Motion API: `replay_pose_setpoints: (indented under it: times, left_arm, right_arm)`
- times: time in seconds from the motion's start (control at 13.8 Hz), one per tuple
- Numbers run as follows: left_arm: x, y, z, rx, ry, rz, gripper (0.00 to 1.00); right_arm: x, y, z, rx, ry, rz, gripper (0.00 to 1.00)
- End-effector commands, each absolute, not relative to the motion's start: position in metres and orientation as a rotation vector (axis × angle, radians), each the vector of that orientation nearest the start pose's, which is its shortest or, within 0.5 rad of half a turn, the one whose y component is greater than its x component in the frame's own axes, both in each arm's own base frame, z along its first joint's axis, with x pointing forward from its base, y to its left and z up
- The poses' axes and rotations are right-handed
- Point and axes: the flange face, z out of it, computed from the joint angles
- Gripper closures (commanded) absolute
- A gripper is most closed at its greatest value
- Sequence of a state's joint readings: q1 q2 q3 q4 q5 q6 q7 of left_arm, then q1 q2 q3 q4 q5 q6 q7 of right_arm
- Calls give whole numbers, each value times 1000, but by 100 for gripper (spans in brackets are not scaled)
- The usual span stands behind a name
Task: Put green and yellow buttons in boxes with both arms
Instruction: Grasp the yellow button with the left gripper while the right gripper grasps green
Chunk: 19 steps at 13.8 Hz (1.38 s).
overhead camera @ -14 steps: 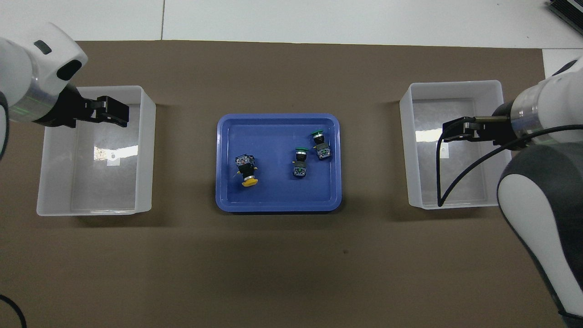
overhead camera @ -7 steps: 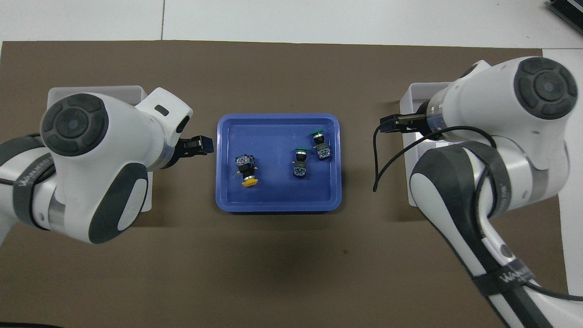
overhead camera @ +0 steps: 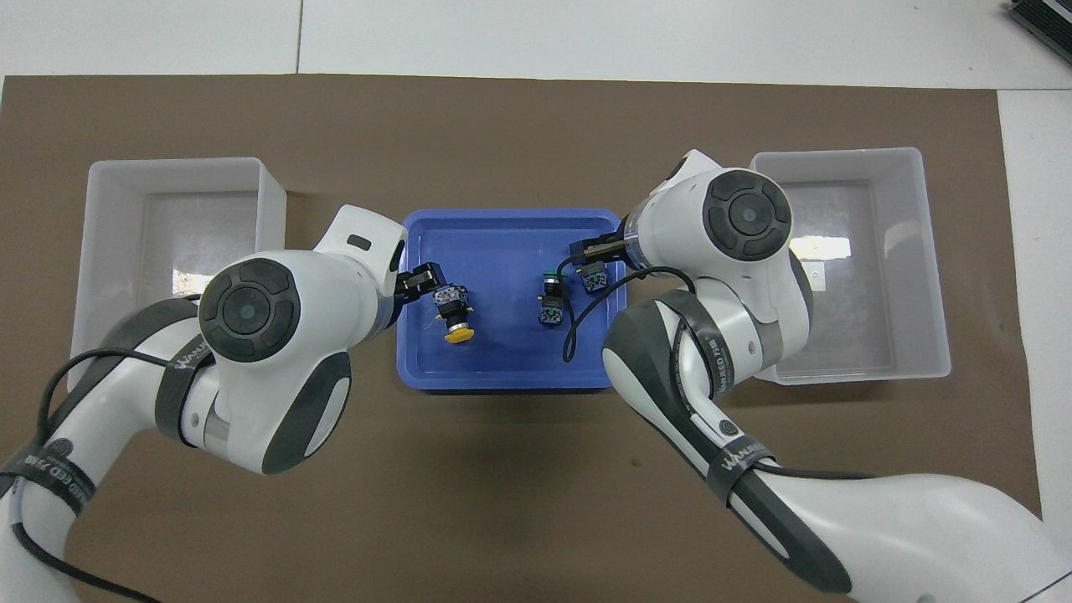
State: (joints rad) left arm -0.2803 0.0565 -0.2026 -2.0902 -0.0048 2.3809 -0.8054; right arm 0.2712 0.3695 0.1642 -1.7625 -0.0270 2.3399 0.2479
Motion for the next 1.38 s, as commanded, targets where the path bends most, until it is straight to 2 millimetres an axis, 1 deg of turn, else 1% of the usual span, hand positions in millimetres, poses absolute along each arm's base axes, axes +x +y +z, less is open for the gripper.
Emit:
replay_pose_setpoints:
  times: [0.0,0.07,0.15,0.29,0.36,0.44,0.51,0.58,0.65,0.73,0.87,1.02,1.09,1.16,1.23,1.31]
  left_arm:
    - [508,-266,411,-3250,-575,-296,22]
    - [510,-269,400,-3251,-576,-280,22]
    - [512,-270,396,-3255,-594,-288,22]
    - [508,-282,381,-3256,-585,-255,22]
    - [510,-287,375,-3265,-612,-269,21]
    - [509,-295,366,-3274,-615,-275,21]
    - [510,-295,362,-3274,-618,-272,21]
    - [509,-297,360,-3274,-626,-267,21]
    - [505,-306,356,-3279,-624,-263,21]
    - [504,-310,350,-3284,-616,-262,21]
    - [504,-311,340,-3281,-614,-245,21]
    - [500,-320,334,-3288,-596,-243,22]
    - [500,-320,330,-3284,-596,-231,24]
    - [501,-320,330,-3284,-596,-231,28]
    - [501,-320,331,-3284,-594,-232,35]
    - [501,-319,331,-3283,-593,-230,41]
  right_arm:
    - [608,293,360,-3006,-352,-297,12]
    - [606,303,353,-2996,-389,-330,13]
    - [607,305,342,-3007,-419,-335,12]
    - [606,307,333,-3024,-460,-337,15]
    - [605,308,328,-3029,-466,-327,17]
    - [606,307,324,-3032,-471,-323,21]
    - [606,306,322,-3037,-478,-322,26]
    - [606,306,320,-3039,-481,-319,27]
    - [606,305,318,-3041,-484,-312,30]
    - [603,305,313,-3045,-493,-300,31]
    - [600,299,305,-3035,-516,-316,31]
    - [597,296,298,-3034,-519,-313,31]
    - [597,296,298,-3034,-515,-316,31]
    - [596,296,298,-3033,-517,-315,34]
    - [596,296,298,-3034,-517,-313,34]
    - [596,296,298,-3034,-517,-313,43]
